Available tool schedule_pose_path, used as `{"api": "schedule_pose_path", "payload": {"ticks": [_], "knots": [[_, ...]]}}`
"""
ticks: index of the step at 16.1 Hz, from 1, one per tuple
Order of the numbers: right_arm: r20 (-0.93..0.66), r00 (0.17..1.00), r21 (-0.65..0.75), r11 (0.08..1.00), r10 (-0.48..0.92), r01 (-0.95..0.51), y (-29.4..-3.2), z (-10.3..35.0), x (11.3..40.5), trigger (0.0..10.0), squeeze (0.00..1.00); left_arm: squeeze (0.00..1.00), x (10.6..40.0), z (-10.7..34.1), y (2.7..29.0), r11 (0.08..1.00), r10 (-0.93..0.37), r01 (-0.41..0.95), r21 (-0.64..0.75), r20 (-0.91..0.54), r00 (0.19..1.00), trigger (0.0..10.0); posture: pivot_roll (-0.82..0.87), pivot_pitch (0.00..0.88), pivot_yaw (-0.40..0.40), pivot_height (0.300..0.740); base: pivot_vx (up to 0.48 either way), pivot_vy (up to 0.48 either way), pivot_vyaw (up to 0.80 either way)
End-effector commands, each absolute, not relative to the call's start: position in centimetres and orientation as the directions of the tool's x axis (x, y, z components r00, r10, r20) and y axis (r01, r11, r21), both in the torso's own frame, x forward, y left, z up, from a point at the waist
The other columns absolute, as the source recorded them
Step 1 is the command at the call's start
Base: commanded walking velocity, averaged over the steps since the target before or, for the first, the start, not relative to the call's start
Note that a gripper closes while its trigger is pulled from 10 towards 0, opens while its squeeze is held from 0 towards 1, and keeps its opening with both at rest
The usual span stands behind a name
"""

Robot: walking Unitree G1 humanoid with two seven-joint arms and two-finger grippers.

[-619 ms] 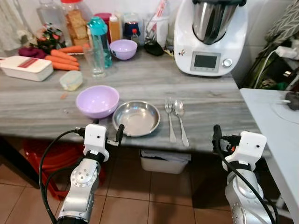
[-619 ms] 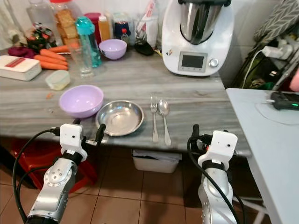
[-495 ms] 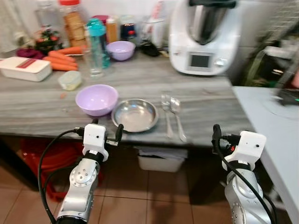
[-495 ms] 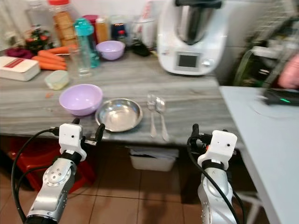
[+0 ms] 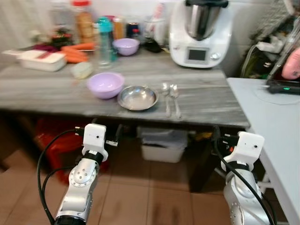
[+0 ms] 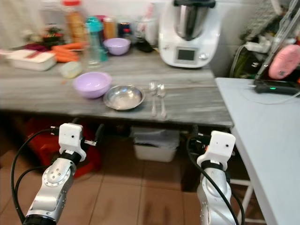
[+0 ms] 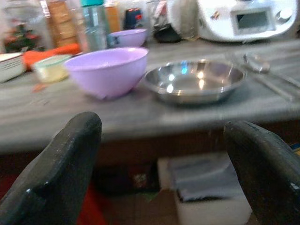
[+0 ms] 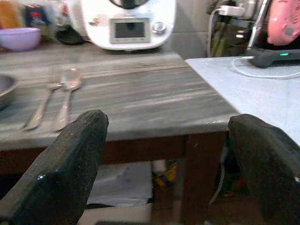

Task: Setting the table

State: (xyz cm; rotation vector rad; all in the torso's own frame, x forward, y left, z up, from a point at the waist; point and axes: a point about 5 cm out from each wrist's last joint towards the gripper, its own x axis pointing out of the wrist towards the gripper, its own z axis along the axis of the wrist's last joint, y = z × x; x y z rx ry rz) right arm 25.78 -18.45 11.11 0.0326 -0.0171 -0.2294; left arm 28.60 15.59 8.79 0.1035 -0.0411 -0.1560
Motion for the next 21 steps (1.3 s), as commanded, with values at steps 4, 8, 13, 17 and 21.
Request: {"api": "schedule_pose_path", "payload": {"ticks": [4,8,13,17,21], "knots": [[0.006,0.97,0.034,0.969,-0.244,0.243,-18.7,10.9,25.7,10.0,0.0,0.0,28.5,8.5,15.4,0.979,-0.169,0.166,0.115,0.018,0.985,10.0,-0.09,0.0,0.017,0.74,-0.318,0.0,0.0],[0.002,0.97,0.037,0.969,-0.243,0.243,-18.6,10.7,25.7,10.0,0.0,0.0,28.5,8.6,15.2,0.976,-0.193,0.189,0.11,0.023,0.981,10.0,-0.09,0.0,0.022,0.74,-0.231,0.0,0.0],[0.004,0.97,0.037,0.969,-0.243,0.243,-18.6,10.7,25.9,10.0,0.0,0.0,28.5,8.9,14.9,0.968,-0.233,0.227,0.107,0.041,0.972,10.0,-0.09,0.0,0.023,0.74,0.0,0.0,0.0],[0.006,0.971,0.039,0.97,-0.24,0.24,-18.5,10.7,26.0,10.0,0.0,0.0,28.4,9.0,14.4,0.961,-0.263,0.257,0.103,0.042,0.964,10.0,-0.09,0.0,0.021,0.74,0.0,0.0,0.0],[0.006,0.971,0.039,0.97,-0.24,0.239,-18.5,10.7,26.0,10.0,0.0,0.0,28.5,8.9,14.3,0.959,-0.271,0.266,0.099,0.04,0.962,10.0,-0.09,0.0,0.022,0.74,0.0,-0.207,0.0]]}}
